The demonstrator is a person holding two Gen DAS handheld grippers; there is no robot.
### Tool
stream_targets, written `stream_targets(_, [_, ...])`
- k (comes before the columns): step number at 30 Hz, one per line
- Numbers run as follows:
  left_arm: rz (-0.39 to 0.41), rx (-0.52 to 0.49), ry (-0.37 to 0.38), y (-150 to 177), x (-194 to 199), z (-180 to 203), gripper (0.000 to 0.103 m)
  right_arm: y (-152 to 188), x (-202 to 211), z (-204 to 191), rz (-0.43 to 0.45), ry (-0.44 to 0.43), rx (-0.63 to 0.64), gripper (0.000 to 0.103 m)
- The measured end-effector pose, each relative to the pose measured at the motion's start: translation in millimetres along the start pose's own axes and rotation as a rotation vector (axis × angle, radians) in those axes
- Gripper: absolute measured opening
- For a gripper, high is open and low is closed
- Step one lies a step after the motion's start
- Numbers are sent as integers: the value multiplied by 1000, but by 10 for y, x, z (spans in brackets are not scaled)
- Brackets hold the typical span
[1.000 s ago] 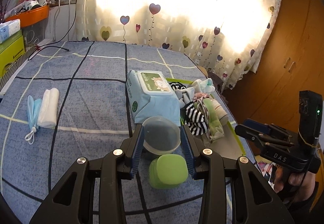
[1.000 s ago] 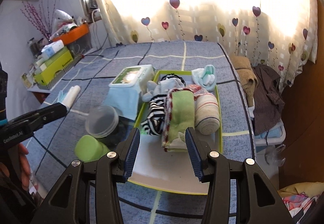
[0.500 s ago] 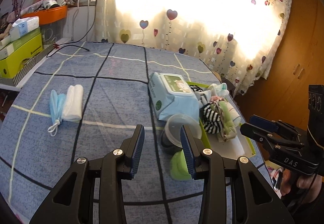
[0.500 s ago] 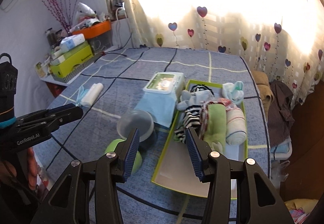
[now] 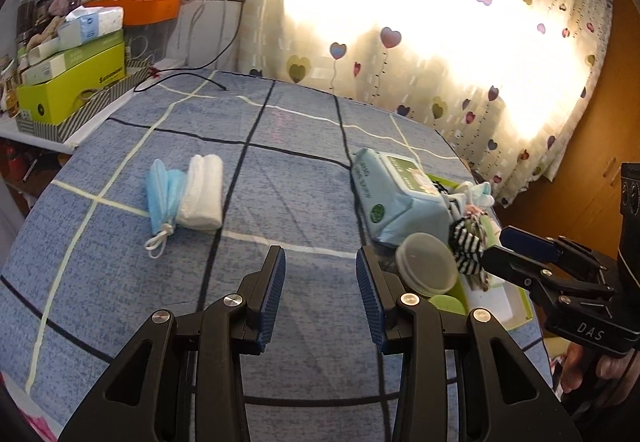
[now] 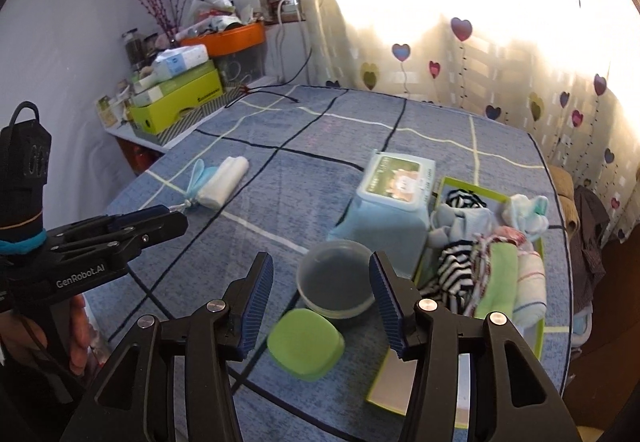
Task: Organize soft objects
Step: 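Withdraw both grippers from the tray toward the masks and white towel, then grasp the white rolled towel with the right gripper while the left gripper grasps the blue masks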
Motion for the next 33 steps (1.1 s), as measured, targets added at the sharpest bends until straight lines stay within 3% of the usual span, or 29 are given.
stream_targets(18, [20,146,-110,7,17,-920,38,-400,-593,-618,-69,-131,78,52])
stream_targets(33, [49,248,-143,20,60,-1518,38,-830,-1632,-1161,-220,-201,60,52])
Point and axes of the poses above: each gripper's, at about its wrist camera, not at the fingertips, and x roughly against the way its jaws point, z to its right, y to its underside, the point moved 2 cm from there along -x, roughly the way its jaws point, and after that the axes turned 2 degrees about -x, right-handed, at the moved point
